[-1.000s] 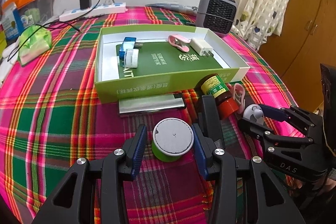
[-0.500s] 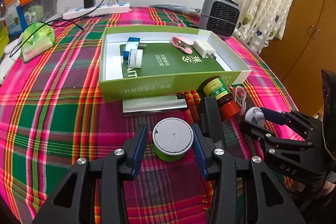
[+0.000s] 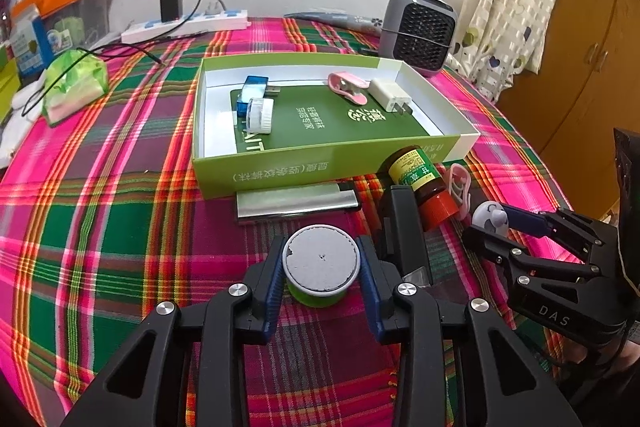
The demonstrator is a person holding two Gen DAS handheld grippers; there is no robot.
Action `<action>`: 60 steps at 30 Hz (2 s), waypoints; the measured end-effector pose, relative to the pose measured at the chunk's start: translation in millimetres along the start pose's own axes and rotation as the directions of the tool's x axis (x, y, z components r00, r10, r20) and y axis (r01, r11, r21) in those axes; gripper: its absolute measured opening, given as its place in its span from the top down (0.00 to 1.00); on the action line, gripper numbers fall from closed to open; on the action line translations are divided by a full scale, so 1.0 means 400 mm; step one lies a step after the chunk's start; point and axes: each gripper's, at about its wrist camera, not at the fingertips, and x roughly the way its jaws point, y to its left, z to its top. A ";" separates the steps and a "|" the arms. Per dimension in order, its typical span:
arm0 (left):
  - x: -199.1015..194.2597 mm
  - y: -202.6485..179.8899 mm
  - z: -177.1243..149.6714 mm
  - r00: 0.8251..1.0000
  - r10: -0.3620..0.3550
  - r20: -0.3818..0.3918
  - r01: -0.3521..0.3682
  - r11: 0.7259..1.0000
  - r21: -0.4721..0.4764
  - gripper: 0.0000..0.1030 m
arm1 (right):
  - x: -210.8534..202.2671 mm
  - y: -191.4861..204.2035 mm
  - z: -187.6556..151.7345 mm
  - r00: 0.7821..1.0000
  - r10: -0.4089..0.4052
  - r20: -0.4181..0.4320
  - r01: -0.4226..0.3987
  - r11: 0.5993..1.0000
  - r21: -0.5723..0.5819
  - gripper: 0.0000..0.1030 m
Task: Organize rigid objects
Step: 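Grasp the green-based white spool with the left gripper while the right grasps the grey round gadget, then lift and carry the spool and grey gadget with both grippers over the box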
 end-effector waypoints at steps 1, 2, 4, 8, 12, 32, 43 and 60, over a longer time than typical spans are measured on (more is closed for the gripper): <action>0.000 0.000 0.000 1.000 0.000 0.001 0.000 1.000 0.000 0.68 | 0.000 0.000 0.000 1.000 0.000 0.000 0.000 1.000 0.000 0.53; 0.000 0.000 0.000 1.000 0.001 0.001 -0.001 1.000 0.000 0.68 | 0.000 0.001 0.000 1.000 0.001 0.000 -0.001 1.000 -0.001 0.53; 0.000 0.000 0.000 1.000 0.001 0.001 -0.001 1.000 0.000 0.68 | -0.001 0.000 0.000 1.000 0.000 0.000 0.000 1.000 0.000 0.53; -0.003 0.000 0.000 1.000 0.006 0.001 -0.006 1.000 0.002 0.68 | -0.001 0.000 -0.001 1.000 0.001 0.001 -0.001 1.000 0.002 0.53; -0.011 0.000 0.004 1.000 0.013 0.008 -0.013 1.000 0.008 0.68 | -0.002 0.001 0.000 1.000 0.001 0.003 -0.001 1.000 0.003 0.53; -0.055 -0.018 0.015 0.998 0.033 0.050 -0.035 0.999 0.039 0.68 | -0.037 -0.004 0.011 0.999 0.016 0.049 -0.016 1.000 0.008 0.53; -0.083 -0.024 0.027 0.996 0.040 0.078 -0.044 0.998 0.052 0.68 | -0.062 -0.007 0.022 0.996 0.019 0.082 -0.020 1.000 0.005 0.53; -0.101 -0.019 0.078 0.992 0.056 0.116 -0.063 0.996 0.064 0.68 | -0.082 -0.006 0.082 0.991 0.027 0.130 -0.025 1.000 -0.019 0.53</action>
